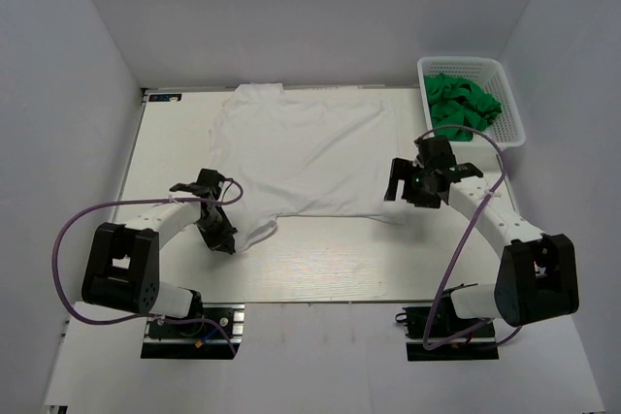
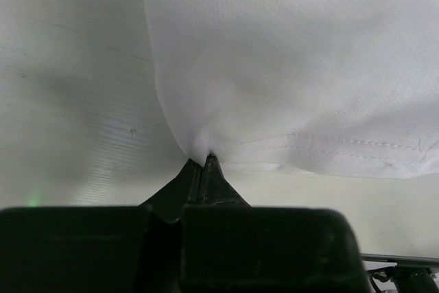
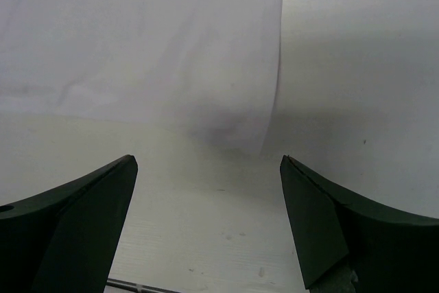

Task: Fold and stack the t-shirts
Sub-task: Grap the side of the flattened tshirt closest away from the robot with both arms

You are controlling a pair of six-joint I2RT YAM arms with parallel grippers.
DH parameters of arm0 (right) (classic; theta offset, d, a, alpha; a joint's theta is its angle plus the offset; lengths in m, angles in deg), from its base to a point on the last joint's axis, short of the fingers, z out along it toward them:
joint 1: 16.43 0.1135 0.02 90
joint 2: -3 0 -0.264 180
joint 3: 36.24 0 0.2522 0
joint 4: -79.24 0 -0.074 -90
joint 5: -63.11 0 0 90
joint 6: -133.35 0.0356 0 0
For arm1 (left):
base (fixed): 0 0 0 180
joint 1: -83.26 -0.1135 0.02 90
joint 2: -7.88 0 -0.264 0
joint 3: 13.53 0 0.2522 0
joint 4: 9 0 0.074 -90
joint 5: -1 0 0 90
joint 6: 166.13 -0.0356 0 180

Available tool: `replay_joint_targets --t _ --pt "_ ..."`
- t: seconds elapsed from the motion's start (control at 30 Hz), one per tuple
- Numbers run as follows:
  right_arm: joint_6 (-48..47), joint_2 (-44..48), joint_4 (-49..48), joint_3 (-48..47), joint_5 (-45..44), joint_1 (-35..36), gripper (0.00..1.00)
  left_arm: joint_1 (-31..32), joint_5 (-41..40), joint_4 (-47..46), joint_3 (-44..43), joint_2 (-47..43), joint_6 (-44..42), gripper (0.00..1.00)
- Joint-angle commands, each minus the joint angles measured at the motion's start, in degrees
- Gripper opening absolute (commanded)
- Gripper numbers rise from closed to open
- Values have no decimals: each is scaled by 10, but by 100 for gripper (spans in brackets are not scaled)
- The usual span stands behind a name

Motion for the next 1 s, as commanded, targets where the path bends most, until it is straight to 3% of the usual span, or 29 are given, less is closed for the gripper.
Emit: replay_joint_targets --t 0.0,0.2,0.23,0.6,0.63,0.73,0.77,0.8,0.83,0.97 --pt "24 14 15 35 -9 -1 90 -2 -3 -23 -12 9 2 0" --pt "72 12 -32 74 -9 0 90 -2 -14 -13 -19 4 -4 0" --pt "80 8 -35 78 -45 -2 90 -2 -14 -7 -19 -1 -4 0" --pt "128 -57 -109 107 -53 -1 76 -2 -19 9 -29 -7 -9 0" --pt "132 -65 -112 107 -52 -2 72 -2 -19 9 -29 -7 -9 0" --pt "134 -72 -113 107 -39 0 45 -2 -19 15 -29 -7 -9 0" --pt "134 -68 -110 112 -34 0 17 -2 -19 15 -29 -7 -9 0" --pt "134 -65 -110 115 -35 -1 5 -2 -13 21 -29 -14 -9 0" --pt "136 -56 -108 117 -34 -1 0 -7 -13 21 -29 -21 -9 0" --pt "132 -30 -79 115 -35 0 0 -7 17 21 -29 -49 -9 0"
